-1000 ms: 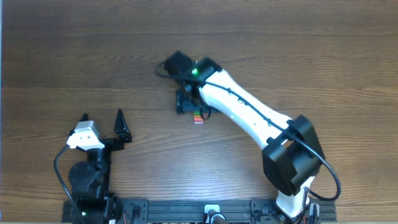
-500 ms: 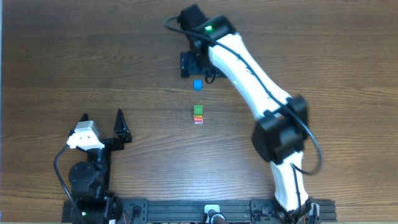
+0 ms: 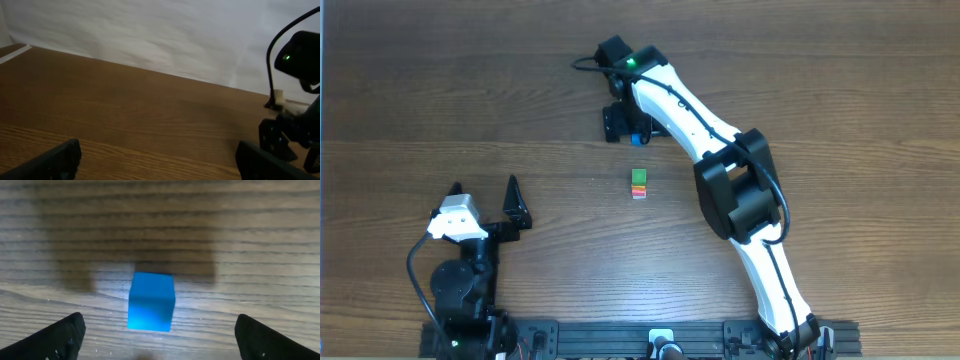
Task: Stack Cubes
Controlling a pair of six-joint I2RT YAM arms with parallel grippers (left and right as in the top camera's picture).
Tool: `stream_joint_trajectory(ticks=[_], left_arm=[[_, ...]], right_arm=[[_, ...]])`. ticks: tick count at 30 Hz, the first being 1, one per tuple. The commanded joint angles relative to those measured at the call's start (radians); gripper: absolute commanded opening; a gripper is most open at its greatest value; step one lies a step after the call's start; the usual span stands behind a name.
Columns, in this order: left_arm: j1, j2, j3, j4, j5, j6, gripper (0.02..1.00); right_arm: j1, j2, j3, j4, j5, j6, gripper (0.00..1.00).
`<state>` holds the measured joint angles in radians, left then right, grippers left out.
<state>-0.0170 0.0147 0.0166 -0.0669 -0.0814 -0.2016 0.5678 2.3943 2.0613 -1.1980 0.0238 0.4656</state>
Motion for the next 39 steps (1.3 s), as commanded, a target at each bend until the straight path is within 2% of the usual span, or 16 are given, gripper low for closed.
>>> stream_joint_trajectory(ticks=[1,6,19,32,39], left_arm=[[0.005,-0.007,-0.01,0.002,0.003,0.012,1.0],[0.005,-0.007,-0.01,0.002,0.003,0.012,0.998],[0.005,-0.007,-0.01,0.002,0.003,0.012,1.0],[0.005,-0.007,-0.01,0.002,0.003,0.012,1.0],[0.005,-0.007,-0.01,0.002,0.003,0.012,0.998]], right_arm=[[0.011,0.035,0.003,0.008,-0.003,-0.005,0.917],[0.014,0.035,0.003,0.019,0.011,0.046,0.805],[0.016,0.035,0.003,0.019,0.019,0.096,0.362],[0.016,0.034,0.004,0.015,0.019,0.103,0.066],[0.014,-0.021,0.021,-0.018,0.019,0.103,0.016]])
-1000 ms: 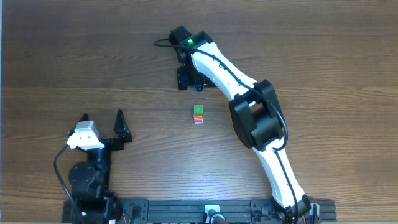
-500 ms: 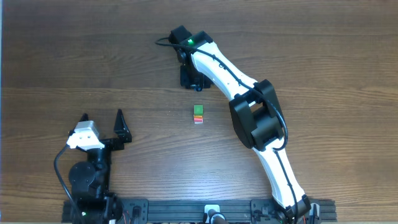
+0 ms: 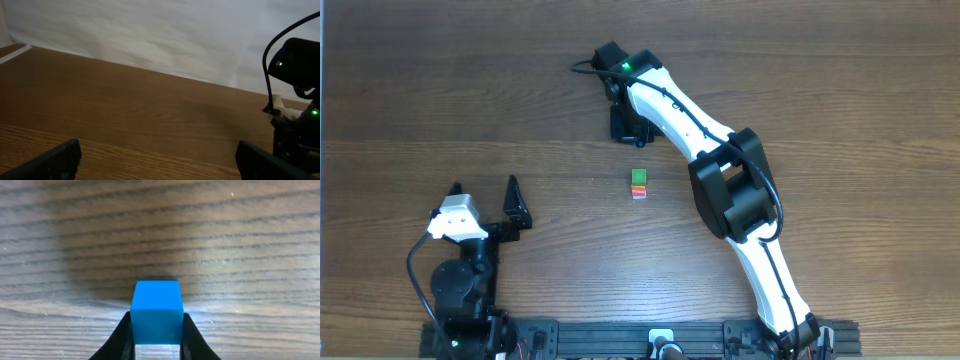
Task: Stack Cubes
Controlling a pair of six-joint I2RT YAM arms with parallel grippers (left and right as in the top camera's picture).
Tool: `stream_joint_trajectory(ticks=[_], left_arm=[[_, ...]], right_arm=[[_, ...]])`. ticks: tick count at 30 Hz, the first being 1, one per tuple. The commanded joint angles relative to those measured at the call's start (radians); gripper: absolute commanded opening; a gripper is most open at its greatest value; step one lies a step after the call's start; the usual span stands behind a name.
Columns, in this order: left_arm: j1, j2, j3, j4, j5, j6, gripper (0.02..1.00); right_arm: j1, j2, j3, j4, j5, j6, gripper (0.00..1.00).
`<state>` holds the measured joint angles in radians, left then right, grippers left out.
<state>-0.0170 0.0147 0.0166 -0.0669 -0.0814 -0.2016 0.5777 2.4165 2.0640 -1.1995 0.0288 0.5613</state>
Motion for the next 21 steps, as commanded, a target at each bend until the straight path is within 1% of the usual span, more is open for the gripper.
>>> stream_joint_trajectory(ticks=[1,6,11,15,21], left_arm=[[0.005,-0.007,-0.01,0.002,0.003,0.012,1.0],[0.005,-0.007,-0.01,0.002,0.003,0.012,1.0],[0.005,-0.007,-0.01,0.002,0.003,0.012,1.0],[0.005,-0.007,-0.01,0.002,0.003,0.012,1.0],[0.005,-0.007,-0.01,0.002,0.003,0.012,1.0]], right_arm=[[0.004,-0.06,0.019,-0.02,0.014,0.007,0.009],[0.004,-0.178,0.019,-0.054,0.029,0.006,0.012],[0.02,-0.321,0.019,-0.111,0.06,0.006,0.005],[0.052,-0.426,0.017,-0.212,0.074,0.028,0.012],[0.124,-0.459,-0.015,-0.316,0.074,0.075,0.009]])
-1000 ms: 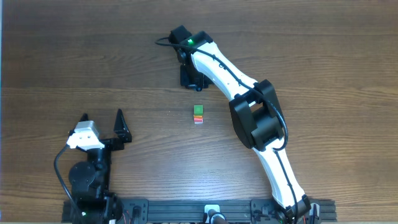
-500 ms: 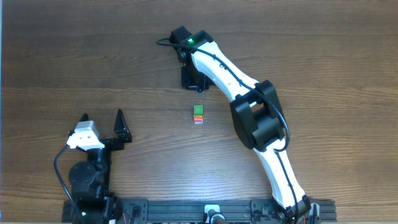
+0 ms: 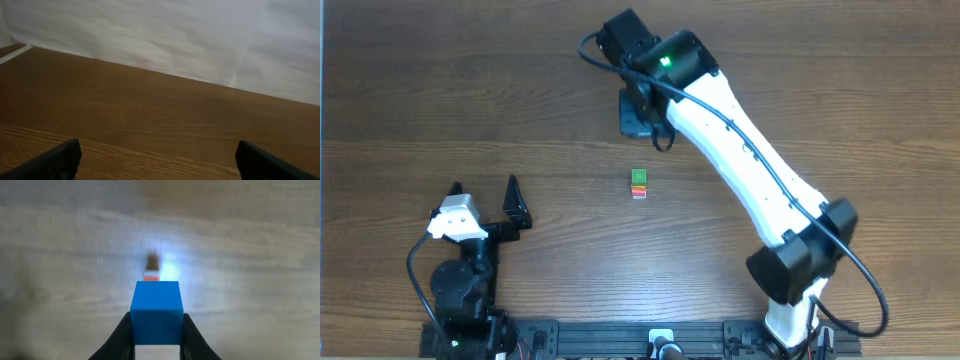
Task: Stack Cubes
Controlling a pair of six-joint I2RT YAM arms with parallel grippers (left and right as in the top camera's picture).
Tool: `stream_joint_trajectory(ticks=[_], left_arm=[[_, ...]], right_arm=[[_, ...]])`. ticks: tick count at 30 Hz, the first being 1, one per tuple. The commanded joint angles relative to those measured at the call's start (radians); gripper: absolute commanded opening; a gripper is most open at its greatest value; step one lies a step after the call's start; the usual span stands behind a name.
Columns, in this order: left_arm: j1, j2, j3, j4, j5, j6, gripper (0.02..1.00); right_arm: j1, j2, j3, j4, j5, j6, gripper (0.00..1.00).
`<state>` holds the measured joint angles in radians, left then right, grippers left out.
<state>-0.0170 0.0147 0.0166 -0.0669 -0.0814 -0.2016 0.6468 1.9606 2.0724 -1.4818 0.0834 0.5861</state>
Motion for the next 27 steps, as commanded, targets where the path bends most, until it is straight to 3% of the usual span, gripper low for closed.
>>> stream_joint_trajectory(ticks=[1,11,27], left_arm=[[0.005,-0.007,-0.01,0.002,0.003,0.012,1.0],[0.005,-0.007,-0.01,0.002,0.003,0.012,1.0],[0.005,-0.007,-0.01,0.002,0.003,0.012,0.998]], right_arm=[[0.063,-0.003,-0.035,-0.036,0.019,0.058,0.007],[0.081,-0.003,-0.233,0.072,-0.061,0.098,0.012],[0.08,-0.003,-0.303,0.12,-0.077,0.128,0.009]])
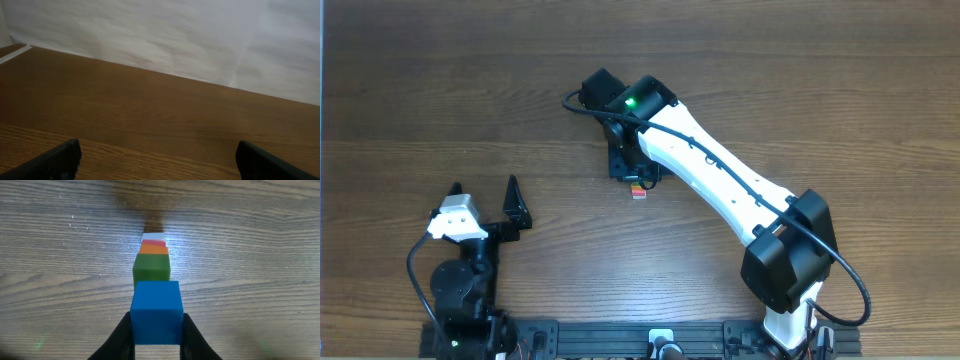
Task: Stack Cubes
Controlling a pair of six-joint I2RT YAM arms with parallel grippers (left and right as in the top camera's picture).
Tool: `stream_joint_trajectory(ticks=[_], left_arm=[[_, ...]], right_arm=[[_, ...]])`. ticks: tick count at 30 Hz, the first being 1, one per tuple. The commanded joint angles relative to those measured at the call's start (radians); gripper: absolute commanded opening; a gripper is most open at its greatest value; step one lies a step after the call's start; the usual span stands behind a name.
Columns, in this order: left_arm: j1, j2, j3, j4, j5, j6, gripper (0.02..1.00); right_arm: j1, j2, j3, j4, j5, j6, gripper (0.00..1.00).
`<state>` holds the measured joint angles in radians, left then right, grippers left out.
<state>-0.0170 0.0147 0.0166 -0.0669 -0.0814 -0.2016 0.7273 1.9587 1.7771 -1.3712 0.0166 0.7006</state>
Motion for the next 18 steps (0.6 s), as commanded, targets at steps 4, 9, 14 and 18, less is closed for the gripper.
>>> stream_joint_trajectory(ticks=[4,9,14,18], left_arm=[[0.005,-0.007,-0.01,0.002,0.003,0.012,1.0],[0.005,-0.007,-0.01,0.002,0.003,0.012,1.0],[0.005,-0.007,-0.01,0.002,0.003,0.012,1.0],[0.005,-0.007,-0.01,0.002,0.003,0.012,1.0]], right_arm=[[0.0,0.001,-0.008,0.018,-0.013,0.014,0.009],[0.0,0.011,-0.008,0.027,-0.013,0.014,0.009],[0.0,0.015,-0.008,0.041,-0.013,0.014,0.012],[0.0,0.024,-0.009,0.041,-0.012,0.013,0.012]])
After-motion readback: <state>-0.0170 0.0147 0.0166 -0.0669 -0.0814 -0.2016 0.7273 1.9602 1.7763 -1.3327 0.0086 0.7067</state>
